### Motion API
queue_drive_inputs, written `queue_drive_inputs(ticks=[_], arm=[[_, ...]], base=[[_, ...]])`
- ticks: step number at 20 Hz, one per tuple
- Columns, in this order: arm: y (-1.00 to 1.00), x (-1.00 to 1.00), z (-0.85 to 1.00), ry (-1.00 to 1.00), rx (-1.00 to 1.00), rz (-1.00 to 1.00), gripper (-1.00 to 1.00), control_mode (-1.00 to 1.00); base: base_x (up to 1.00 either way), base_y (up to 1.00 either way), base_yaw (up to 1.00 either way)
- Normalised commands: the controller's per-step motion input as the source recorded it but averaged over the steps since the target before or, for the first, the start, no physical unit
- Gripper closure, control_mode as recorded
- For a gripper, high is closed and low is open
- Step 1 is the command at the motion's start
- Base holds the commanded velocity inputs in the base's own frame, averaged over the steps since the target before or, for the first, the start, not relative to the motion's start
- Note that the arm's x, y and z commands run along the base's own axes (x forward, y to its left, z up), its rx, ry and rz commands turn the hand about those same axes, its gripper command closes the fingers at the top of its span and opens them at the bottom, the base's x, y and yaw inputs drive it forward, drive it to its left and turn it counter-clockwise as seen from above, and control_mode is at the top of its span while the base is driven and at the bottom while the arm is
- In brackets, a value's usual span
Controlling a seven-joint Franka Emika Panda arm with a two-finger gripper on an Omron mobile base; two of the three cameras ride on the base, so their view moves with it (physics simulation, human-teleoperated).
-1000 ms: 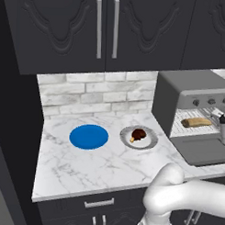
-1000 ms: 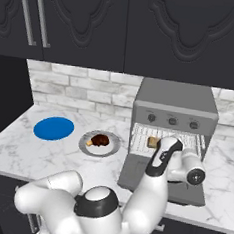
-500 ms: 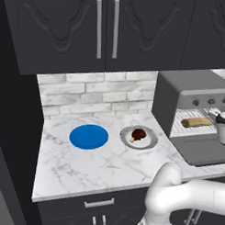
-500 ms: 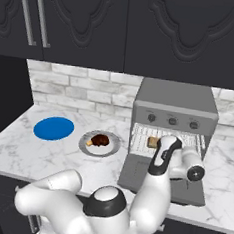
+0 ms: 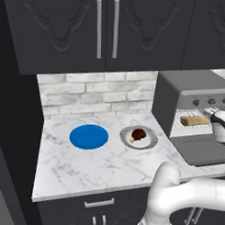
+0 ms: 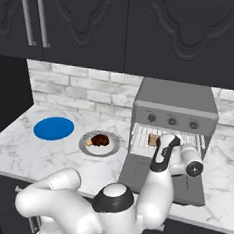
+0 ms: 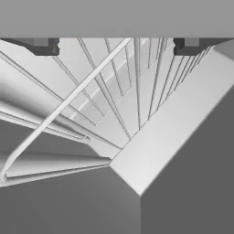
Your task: Open the toaster oven door. Place the baguette on the bottom rack in the toaster oven and place the steak on the top rack.
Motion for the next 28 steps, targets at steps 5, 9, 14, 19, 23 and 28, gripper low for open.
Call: queue_drive_inputs(ticks=[5,9,14,19,23,28], arm=[[0.0,0.17,-0.09,0.0,-0.03,0.0,-1.0,-1.0],[0.0,0.22,0.0,0.0,-0.02,0.0,-1.0,-1.0],[0.0,0.08,-0.04,0.0,-0.04,0.0,-1.0,-1.0],[-0.01,0.07,-0.01,0.05,-0.02,0.04,-1.0,-1.0],[0.0,0.06,0.0,0.12,-0.01,0.06,-1.0,-1.0],[0.02,0.15,0.0,0.06,0.0,0.06,1.0,-1.0]], base=[[0.0,0.0,0.0],[0.0,0.0,0.0],[0.0,0.0,0.0],[0.0,0.0,0.0],[0.0,0.0,0.0],[0.0,0.0,0.0]])
